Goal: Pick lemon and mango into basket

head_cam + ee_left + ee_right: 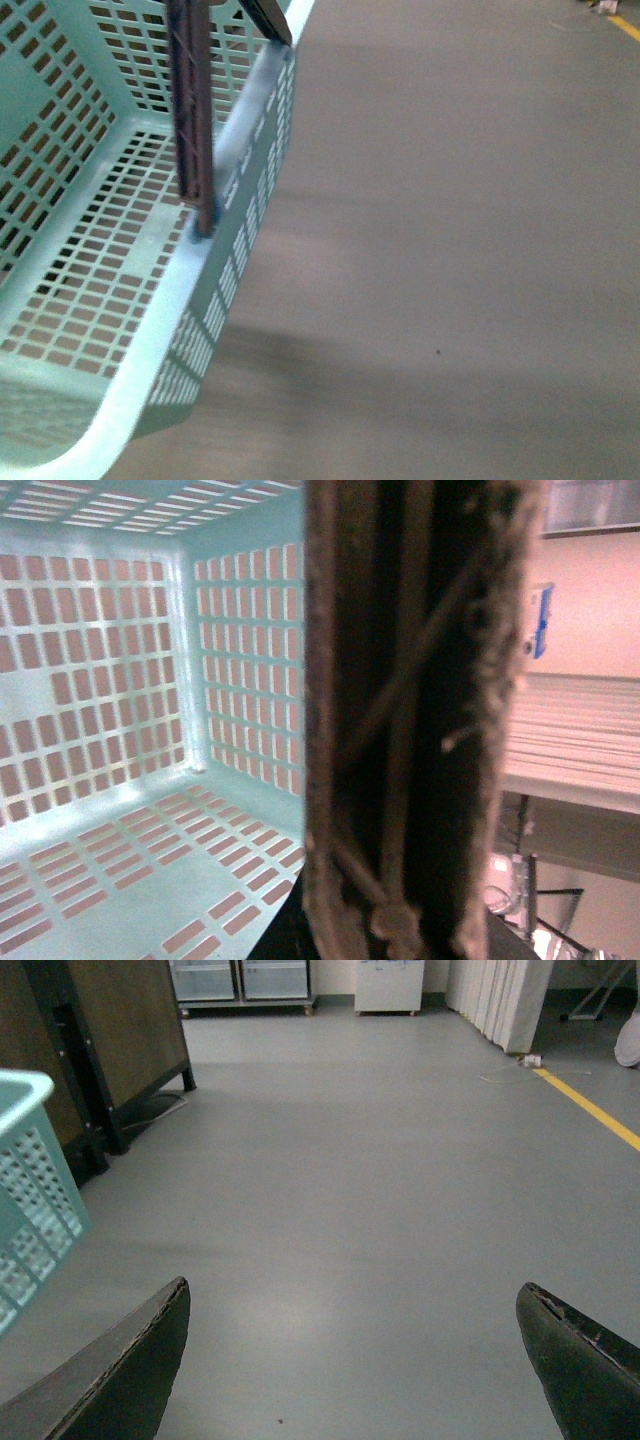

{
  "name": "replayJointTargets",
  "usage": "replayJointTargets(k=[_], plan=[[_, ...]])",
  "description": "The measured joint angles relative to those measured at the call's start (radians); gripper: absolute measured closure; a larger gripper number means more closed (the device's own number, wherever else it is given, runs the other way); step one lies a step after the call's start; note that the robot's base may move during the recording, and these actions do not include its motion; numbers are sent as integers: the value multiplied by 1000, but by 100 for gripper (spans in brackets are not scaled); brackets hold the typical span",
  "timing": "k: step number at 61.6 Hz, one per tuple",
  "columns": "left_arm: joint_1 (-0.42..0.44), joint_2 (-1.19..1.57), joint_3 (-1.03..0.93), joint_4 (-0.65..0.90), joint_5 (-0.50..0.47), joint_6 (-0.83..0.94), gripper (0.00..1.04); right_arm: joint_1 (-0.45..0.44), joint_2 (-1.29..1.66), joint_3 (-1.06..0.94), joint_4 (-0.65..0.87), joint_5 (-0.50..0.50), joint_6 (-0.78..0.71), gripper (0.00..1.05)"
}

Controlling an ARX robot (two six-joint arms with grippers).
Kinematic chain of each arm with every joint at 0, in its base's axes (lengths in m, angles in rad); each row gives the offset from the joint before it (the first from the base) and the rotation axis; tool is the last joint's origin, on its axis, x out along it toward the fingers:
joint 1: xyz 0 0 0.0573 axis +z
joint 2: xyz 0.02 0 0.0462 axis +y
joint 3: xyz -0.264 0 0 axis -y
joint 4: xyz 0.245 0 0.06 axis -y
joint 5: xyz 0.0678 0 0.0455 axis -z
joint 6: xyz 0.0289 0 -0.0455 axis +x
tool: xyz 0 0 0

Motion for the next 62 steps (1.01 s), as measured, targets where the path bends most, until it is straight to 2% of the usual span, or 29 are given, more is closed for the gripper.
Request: replayJointTargets(k=[9,19,62], plan=[[36,-121,0,-83,24,9,100,0,0,0,0,0,0,9],[71,-177,0,-103,13,21,100,0,0,0,0,0,0,9],[73,-176,0,-104,20,27,100,0,0,0,0,0,0,9]])
